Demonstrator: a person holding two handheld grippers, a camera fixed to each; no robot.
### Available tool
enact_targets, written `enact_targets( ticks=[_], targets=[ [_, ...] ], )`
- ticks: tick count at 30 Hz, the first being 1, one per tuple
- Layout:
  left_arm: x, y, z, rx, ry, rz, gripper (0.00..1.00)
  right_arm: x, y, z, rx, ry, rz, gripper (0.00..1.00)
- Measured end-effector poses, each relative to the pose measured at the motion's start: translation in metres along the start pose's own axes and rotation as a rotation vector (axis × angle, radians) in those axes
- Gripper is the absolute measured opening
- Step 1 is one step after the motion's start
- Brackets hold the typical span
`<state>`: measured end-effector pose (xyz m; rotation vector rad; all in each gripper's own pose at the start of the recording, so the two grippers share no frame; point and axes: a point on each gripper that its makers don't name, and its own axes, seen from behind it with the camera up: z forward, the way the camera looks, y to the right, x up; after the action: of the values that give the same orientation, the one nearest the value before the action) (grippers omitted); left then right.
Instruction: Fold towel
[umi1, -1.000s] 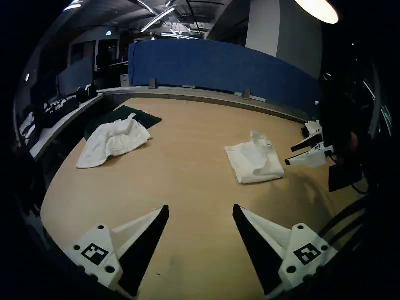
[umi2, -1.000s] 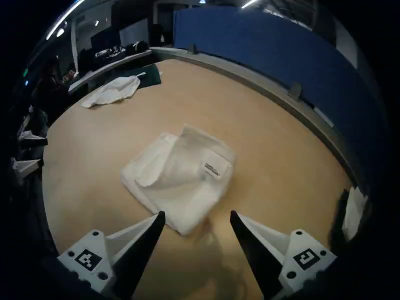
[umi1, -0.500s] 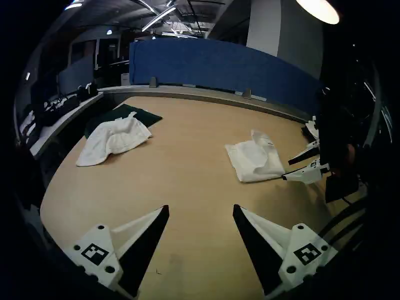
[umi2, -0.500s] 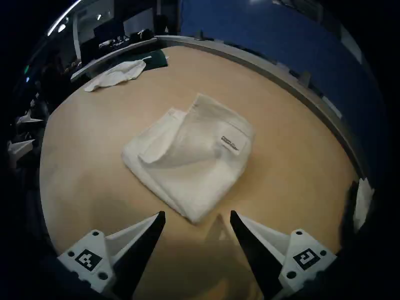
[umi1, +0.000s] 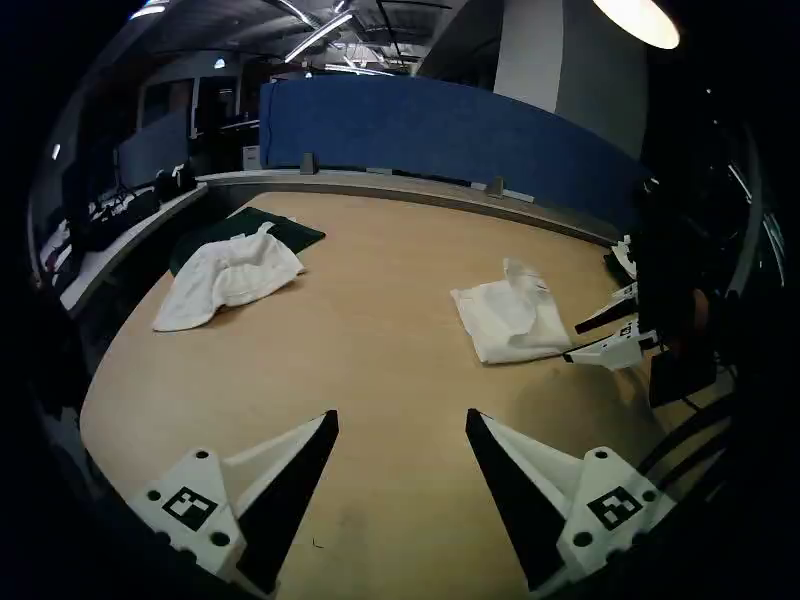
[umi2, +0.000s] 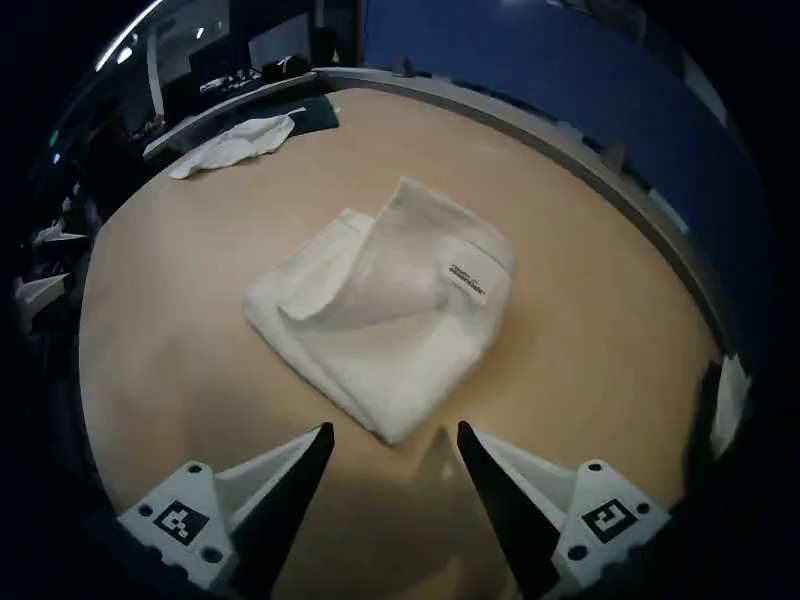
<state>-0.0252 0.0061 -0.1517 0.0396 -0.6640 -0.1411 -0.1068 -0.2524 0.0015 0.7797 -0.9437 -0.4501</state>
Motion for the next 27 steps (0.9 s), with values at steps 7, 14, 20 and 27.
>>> enact_targets(
  ticks=[7, 14, 20, 27],
  targets=[
    [-0.001, 0.0, 0.0, 0.001, -0.001, 0.001, 0.95, -0.001, 0.0, 0.003, 0.006, -0.006, 0.002, 0.66],
    [-0.002, 0.0, 0.0, 0.002, -0.001, 0.002, 0.95, -0.002, 0.002, 0.008, 0.008, -0.011, 0.022, 0.32],
    [-0.002, -0.002, -0.001, 0.005, -0.002, 0.002, 0.95, -0.005, 0.003, 0.011, 0.005, -0.02, 0.032, 0.25],
    [-0.003, -0.004, -0.002, 0.007, -0.002, 0.002, 0.95, -0.009, 0.001, 0.013, 0.011, -0.03, 0.035, 0.2]
  ],
)
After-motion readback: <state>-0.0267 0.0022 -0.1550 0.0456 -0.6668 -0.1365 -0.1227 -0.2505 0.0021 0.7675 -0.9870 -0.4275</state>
